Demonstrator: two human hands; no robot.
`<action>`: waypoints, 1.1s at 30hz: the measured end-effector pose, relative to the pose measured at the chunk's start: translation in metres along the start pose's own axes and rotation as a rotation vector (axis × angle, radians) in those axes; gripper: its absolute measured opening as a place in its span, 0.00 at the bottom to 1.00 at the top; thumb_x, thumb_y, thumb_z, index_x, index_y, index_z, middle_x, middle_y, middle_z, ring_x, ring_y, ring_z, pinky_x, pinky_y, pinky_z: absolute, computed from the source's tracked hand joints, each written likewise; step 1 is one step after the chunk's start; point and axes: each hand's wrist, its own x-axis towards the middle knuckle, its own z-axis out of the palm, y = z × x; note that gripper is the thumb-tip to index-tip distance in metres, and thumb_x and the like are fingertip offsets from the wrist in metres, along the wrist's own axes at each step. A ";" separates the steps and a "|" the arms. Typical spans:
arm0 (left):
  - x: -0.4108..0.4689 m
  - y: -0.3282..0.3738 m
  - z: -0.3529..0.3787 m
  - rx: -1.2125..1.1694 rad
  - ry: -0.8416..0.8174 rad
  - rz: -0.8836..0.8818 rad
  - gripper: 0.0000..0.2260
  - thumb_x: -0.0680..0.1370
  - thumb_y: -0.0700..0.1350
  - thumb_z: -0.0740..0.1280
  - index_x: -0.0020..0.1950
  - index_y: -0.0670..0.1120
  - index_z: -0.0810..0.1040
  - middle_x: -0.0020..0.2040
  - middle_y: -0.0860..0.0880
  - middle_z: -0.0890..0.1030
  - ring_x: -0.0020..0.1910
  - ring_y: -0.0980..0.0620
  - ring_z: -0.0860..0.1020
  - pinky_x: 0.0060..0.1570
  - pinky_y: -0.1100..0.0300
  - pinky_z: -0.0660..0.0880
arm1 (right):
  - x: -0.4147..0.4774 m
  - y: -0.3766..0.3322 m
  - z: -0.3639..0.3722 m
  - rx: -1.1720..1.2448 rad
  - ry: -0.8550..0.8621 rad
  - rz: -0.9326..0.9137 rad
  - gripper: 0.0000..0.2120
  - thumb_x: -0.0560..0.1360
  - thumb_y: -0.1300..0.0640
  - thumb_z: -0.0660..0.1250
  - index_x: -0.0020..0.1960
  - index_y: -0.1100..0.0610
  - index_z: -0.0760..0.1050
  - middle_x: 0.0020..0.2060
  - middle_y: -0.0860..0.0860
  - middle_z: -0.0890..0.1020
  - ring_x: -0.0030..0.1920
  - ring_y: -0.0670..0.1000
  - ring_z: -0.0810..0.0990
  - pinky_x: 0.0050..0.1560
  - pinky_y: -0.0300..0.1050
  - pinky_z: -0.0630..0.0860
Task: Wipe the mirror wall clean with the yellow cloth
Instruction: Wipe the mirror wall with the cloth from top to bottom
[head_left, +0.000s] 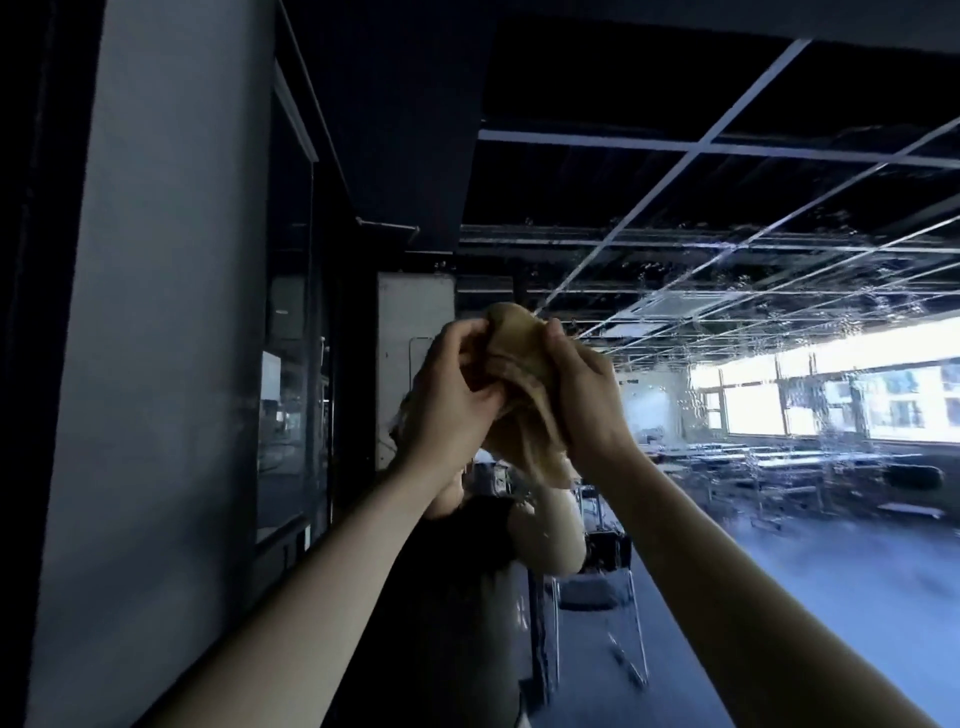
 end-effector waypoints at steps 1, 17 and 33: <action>-0.005 0.001 0.005 -0.001 0.000 -0.034 0.21 0.71 0.32 0.68 0.56 0.54 0.71 0.52 0.55 0.78 0.53 0.60 0.77 0.56 0.59 0.74 | -0.007 0.002 -0.002 -0.020 0.006 0.011 0.18 0.81 0.53 0.57 0.43 0.62 0.79 0.36 0.57 0.83 0.40 0.53 0.81 0.45 0.46 0.78; -0.078 -0.012 0.034 0.216 0.093 -0.036 0.24 0.69 0.25 0.61 0.50 0.52 0.79 0.50 0.55 0.80 0.52 0.55 0.79 0.54 0.68 0.72 | -0.107 0.078 -0.045 -0.317 0.091 -0.100 0.18 0.77 0.47 0.60 0.51 0.59 0.81 0.44 0.48 0.79 0.47 0.44 0.77 0.50 0.34 0.70; -0.096 0.013 0.077 0.328 0.042 -0.093 0.17 0.70 0.30 0.66 0.52 0.46 0.83 0.45 0.52 0.83 0.41 0.56 0.80 0.47 0.64 0.74 | -0.112 0.048 -0.123 -0.677 0.229 -0.094 0.16 0.78 0.44 0.61 0.42 0.53 0.80 0.31 0.49 0.80 0.31 0.46 0.73 0.27 0.37 0.63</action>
